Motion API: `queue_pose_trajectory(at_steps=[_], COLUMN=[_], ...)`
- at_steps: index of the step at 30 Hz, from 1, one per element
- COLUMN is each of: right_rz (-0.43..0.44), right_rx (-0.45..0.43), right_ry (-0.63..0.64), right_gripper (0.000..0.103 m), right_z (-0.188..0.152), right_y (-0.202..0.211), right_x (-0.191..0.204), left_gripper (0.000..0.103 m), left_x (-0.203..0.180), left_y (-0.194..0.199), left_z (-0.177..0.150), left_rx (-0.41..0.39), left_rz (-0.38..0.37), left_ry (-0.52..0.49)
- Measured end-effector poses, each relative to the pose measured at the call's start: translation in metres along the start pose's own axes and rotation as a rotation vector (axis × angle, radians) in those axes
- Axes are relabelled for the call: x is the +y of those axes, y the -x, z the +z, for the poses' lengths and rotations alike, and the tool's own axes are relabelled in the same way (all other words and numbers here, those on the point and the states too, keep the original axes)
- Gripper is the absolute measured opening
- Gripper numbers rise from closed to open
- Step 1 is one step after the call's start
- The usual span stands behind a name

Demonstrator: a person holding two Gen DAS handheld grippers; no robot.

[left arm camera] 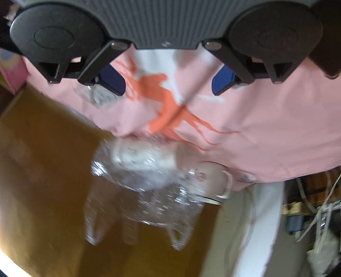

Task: Organize soft objects
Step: 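Move both grippers back toward the remaining items on the bedspread, then grasp the bagged smiley-face keychain with the right gripper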

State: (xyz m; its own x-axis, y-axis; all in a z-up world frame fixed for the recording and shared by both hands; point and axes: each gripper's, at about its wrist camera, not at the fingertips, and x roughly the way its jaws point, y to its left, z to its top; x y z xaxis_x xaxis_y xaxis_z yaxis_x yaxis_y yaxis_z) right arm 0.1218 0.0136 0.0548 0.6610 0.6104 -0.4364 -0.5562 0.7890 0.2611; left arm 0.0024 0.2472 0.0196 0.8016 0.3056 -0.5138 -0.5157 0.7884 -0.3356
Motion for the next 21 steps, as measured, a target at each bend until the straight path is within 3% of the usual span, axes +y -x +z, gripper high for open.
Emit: queue_pose_trajectory(at_steps=[4, 9, 12, 16, 21], right_rz=[-0.02, -0.106, -0.148, -0.098, -0.04], right_rx=[0.055, 0.081, 0.1, 0.091, 0.091], right_ry=[-0.044, -0.037, 0.079, 0.12, 0.168], right_gripper=[0.089, 0.101, 0.096, 0.081, 0.078], right_z=[0.017, 0.038, 0.041, 0.039, 0.02], right_y=[-0.047, -0.096, -0.11, -0.096, -0.057], right_x=[0.007, 0.03, 0.041, 0.034, 0.026], left_gripper=[0.091, 0.091, 0.091, 0.092, 0.092], left_x=[0.012, 0.011, 0.01, 0.009, 0.0], left_y=[0.001, 0.0, -0.003, -0.003, -0.004], left_z=[0.004, 0.005, 0.005, 0.004, 0.002], left_rx=[-0.017, -0.024, -0.018, -0.018, -0.018], left_rz=[0.014, 0.02, 0.017, 0.019, 0.001], left_ry=[0.064, 0.058, 0.046, 0.039, -0.013])
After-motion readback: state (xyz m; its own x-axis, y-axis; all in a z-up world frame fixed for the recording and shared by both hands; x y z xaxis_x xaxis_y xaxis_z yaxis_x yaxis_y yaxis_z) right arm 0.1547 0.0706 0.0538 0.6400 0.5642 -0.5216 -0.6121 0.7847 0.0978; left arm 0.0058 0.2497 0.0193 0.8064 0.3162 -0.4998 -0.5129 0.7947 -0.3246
